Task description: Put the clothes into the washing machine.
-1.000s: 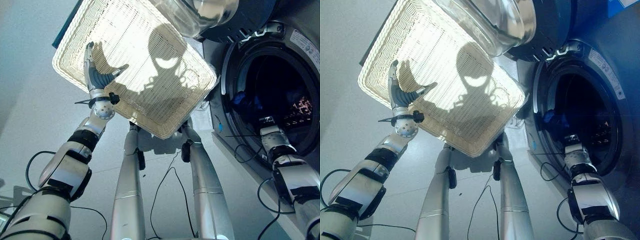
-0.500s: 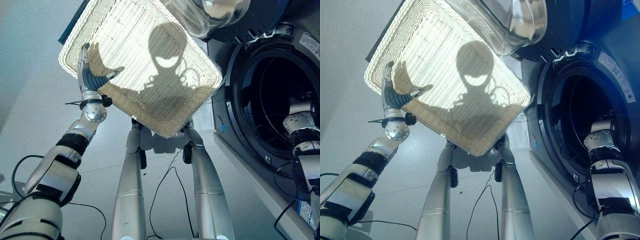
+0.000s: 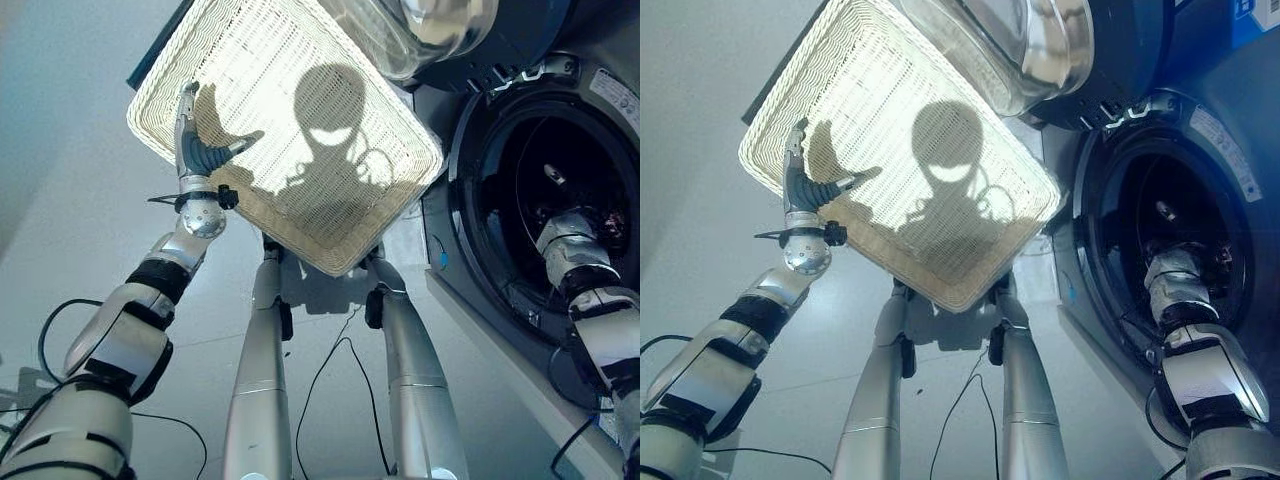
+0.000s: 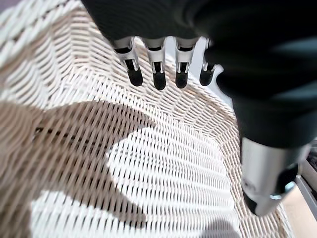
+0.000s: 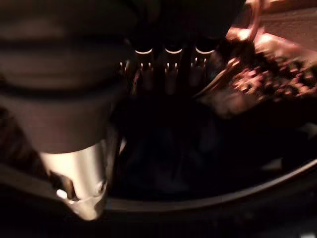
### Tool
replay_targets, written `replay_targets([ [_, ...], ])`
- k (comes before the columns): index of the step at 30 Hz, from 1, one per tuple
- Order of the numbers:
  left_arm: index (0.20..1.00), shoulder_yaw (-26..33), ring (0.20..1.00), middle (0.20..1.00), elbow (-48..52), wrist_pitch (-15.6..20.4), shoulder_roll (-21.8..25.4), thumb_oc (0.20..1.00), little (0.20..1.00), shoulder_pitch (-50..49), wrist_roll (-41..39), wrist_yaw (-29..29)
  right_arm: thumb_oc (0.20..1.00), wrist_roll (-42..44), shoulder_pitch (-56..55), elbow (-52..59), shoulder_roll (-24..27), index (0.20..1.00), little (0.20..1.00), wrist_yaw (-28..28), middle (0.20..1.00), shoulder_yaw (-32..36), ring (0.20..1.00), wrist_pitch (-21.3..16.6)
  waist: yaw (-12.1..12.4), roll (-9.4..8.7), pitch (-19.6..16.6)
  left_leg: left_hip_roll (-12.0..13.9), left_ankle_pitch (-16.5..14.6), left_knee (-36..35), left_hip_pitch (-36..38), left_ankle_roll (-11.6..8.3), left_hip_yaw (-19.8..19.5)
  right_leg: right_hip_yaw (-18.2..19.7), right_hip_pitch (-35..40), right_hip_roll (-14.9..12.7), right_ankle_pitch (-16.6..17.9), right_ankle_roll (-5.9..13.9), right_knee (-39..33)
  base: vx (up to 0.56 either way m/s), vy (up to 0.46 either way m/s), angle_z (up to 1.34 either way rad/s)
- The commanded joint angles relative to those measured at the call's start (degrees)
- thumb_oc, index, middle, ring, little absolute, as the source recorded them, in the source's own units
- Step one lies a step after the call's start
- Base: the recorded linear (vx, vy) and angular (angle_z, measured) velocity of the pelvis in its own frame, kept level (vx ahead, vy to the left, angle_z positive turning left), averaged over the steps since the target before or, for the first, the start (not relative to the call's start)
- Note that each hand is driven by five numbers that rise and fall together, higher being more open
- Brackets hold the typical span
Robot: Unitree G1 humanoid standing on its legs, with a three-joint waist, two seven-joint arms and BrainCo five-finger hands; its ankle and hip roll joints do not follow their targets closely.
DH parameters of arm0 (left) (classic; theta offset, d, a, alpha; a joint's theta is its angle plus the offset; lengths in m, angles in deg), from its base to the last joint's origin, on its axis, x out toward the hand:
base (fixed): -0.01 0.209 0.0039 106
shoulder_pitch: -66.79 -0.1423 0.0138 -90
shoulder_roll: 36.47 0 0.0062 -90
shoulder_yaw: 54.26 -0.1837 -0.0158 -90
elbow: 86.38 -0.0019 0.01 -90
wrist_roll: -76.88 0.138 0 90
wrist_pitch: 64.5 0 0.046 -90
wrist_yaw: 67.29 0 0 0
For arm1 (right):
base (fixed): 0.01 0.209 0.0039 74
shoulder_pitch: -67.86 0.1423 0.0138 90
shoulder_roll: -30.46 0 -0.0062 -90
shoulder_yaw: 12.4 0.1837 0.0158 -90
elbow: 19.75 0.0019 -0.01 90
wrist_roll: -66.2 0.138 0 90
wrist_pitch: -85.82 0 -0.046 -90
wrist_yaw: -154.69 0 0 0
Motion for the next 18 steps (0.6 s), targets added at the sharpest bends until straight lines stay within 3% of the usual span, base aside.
replay_targets([
  [1,1.000,2.9,1.000,1.000,0.0,2.5,-1.9,1.000,1.000,1.2,0.8,2.9,1.000,-11.7,-2.0,5.1,1.0,1.000,1.000,-4.6,1.000,-4.5,1.000,-0.3,-0.9,0.60,-1.3,-3.7,-7.8,6.8,-0.6,0.22,2.1,-2.0,2.8,1.8,6.5,6.63,-8.3,-0.03,0.066,-0.01],
  [5,1.000,3.8,1.000,1.000,0.0,2.7,-2.1,1.000,1.000,1.1,0.8,3.4,1.000,-19.6,-3.8,9.7,0.0,1.000,1.000,-6.2,1.000,-7.1,1.000,-0.7,-1.4,0.51,-1.3,-3.6,-7.8,6.7,-0.6,0.06,2.7,-1.7,2.6,1.9,6.2,6.59,-8.3,-0.03,0.057,-0.01],
  [6,1.000,4.4,1.000,1.000,0.4,2.7,-2.0,1.000,1.000,0.7,1.0,3.8,1.000,-23.6,-5.7,14.9,-0.4,1.000,1.000,-7.3,1.000,-8.3,1.000,1.1,-1.8,0.36,-1.3,-3.5,-7.7,6.6,-0.6,-0.01,2.9,-1.4,2.4,2.0,6.1,6.54,-8.2,-0.02,0.037,-0.03],
  [11,1.000,6.1,1.000,1.000,1.1,2.3,-2.8,1.000,1.000,-1.8,1.4,3.8,1.000,-32.2,-11.1,23.6,-2.4,1.000,1.000,-6.4,1.000,-10.5,1.000,3.2,-2.6,-0.08,-1.3,-3.4,-7.8,6.7,0.3,-0.25,3.4,-0.8,3.0,2.4,5.4,6.26,-7.9,-0.02,0.044,-0.01],
  [18,1.000,10.2,1.000,1.000,0.1,3.9,-5.3,1.000,1.000,-10.2,0.7,3.0,1.000,-36.4,-22.1,26.3,-6.8,1.000,1.000,-5.4,1.000,-12.1,1.000,3.1,-3.0,-0.93,-1.3,-3.5,-8.0,5.2,6.4,-0.14,3.8,-0.5,8.9,2.7,4.6,5.80,-8.6,-0.03,0.054,-0.02],
])
